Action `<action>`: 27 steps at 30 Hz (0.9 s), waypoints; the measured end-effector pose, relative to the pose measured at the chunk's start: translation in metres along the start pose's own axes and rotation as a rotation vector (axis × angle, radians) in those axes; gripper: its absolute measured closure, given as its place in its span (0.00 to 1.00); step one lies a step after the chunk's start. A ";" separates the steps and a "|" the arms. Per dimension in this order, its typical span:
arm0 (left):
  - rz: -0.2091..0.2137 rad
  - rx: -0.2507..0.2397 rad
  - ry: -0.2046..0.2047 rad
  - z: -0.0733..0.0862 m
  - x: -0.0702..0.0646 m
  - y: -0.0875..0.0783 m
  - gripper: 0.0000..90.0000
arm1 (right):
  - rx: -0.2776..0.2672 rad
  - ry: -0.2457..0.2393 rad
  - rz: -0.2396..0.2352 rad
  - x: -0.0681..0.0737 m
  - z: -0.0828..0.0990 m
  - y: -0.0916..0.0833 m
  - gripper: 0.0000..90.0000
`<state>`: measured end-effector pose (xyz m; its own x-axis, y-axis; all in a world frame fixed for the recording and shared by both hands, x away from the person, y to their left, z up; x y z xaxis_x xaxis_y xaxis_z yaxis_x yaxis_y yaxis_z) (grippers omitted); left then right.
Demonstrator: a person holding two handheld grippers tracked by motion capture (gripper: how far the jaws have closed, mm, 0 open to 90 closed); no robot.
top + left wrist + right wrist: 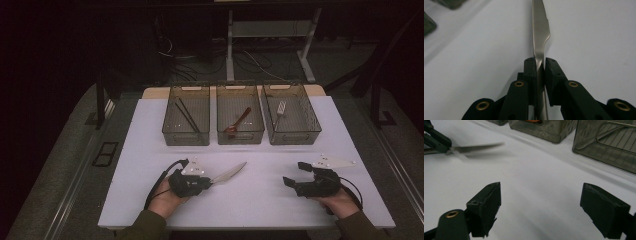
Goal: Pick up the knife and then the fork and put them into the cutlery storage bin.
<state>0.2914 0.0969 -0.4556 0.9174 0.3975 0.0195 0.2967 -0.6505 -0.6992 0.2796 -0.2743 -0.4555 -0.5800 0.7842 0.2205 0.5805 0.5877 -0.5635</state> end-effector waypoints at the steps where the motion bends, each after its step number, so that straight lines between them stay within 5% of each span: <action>1: 0.001 -0.011 -0.002 -0.001 0.000 -0.003 0.88 | 0.001 0.000 -0.001 0.000 0.000 0.000 0.19; 8: 0.000 -0.121 -0.023 -0.012 -0.002 -0.018 0.88 | 0.001 -0.015 -0.010 0.007 -0.005 0.000 0.19; 19: 0.026 -0.238 -0.025 -0.031 -0.013 -0.028 0.88 | -0.013 -0.055 -0.114 0.034 -0.023 0.000 0.19; 27: 0.011 -0.254 -0.027 -0.048 -0.021 -0.020 0.89 | -0.066 -0.032 -0.198 0.056 -0.047 0.006 0.29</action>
<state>0.2790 0.0710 -0.4076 0.9147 0.4041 -0.0087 0.3467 -0.7953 -0.4972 0.2781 -0.2176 -0.4092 -0.7034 0.6463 0.2960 0.4889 0.7421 -0.4585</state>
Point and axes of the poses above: each handheld gripper's, and its own axes: y roughly forward along the jaws, z roughly out of its underside, x roughly to its left, the point moved 3 cm from there along y, roughly forward along the jaws, and after that the axes turned 5 degrees about y, right-handed, at the moved point
